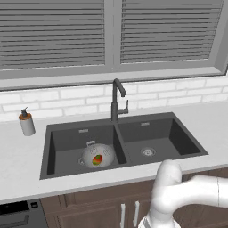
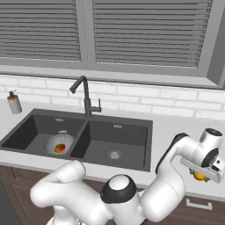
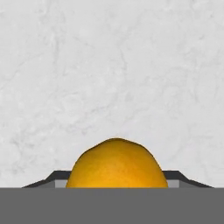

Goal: Put the colander in the sink, put the mango, tangerine in the colander, and turn on the sink faucet and pour water over the colander.

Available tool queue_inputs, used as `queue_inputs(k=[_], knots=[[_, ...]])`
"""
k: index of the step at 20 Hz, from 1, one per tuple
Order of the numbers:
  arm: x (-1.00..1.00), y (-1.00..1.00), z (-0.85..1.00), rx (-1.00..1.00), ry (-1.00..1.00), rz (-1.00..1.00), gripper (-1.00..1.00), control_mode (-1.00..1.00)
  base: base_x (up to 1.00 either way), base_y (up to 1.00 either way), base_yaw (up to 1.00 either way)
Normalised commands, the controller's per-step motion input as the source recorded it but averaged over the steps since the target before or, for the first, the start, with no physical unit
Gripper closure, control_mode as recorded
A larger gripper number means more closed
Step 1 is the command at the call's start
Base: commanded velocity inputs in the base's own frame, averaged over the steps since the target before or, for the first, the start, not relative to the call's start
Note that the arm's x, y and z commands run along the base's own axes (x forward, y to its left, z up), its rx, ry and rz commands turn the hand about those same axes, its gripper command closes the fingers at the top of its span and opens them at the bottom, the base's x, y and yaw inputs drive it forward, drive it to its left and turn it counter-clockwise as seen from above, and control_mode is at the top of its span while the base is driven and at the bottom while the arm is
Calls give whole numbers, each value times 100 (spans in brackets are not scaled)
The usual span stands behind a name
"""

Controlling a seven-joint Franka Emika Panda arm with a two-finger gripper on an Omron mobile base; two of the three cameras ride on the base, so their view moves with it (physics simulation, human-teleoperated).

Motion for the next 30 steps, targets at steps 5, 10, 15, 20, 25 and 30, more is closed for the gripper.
queue_inputs(k=[5,10,15,20,25,30], knots=[[0,75,60,0,-11,0,100,-100,0,0,0],[0,100,82,0,-14,0,100,-100,0,0,0],[0,100,71,-3,-10,0,100,-100,0,0,0],[0,100,50,-6,-5,0,100,-100,0,0,0],[0,100,26,-5,0,0,100,-100,0,0,0],[0,100,4,-2,0,0,100,-100,0,0,0]])
